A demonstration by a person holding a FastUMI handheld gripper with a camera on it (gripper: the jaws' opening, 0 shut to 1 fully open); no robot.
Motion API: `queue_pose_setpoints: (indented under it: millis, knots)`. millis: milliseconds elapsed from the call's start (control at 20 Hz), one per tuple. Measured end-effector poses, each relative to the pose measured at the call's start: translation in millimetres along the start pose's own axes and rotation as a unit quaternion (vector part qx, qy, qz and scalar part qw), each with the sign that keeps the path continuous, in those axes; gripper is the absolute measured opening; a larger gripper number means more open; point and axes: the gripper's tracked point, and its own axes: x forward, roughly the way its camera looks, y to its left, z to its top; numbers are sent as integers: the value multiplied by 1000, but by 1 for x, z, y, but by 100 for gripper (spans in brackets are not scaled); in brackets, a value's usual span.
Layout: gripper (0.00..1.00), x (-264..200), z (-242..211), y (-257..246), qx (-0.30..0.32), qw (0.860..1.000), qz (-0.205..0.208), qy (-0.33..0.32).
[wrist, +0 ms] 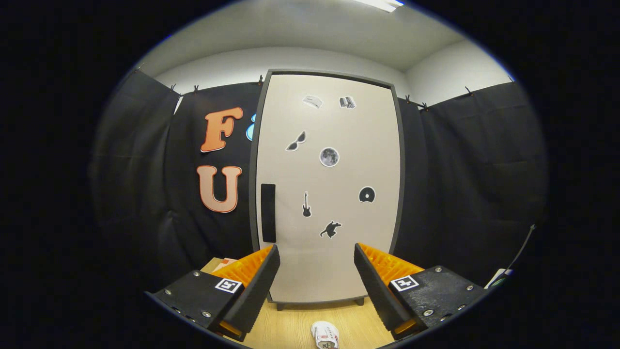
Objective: Open the shoe cabinet door, grab the shoes and put them into the shoe cabinet, then close the shoe cabinet door.
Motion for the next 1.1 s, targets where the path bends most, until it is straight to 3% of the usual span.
queue_pose_setpoints:
  millis: [1100]
  knots:
    - [96, 148, -5, 106, 6, 996, 85, 18]
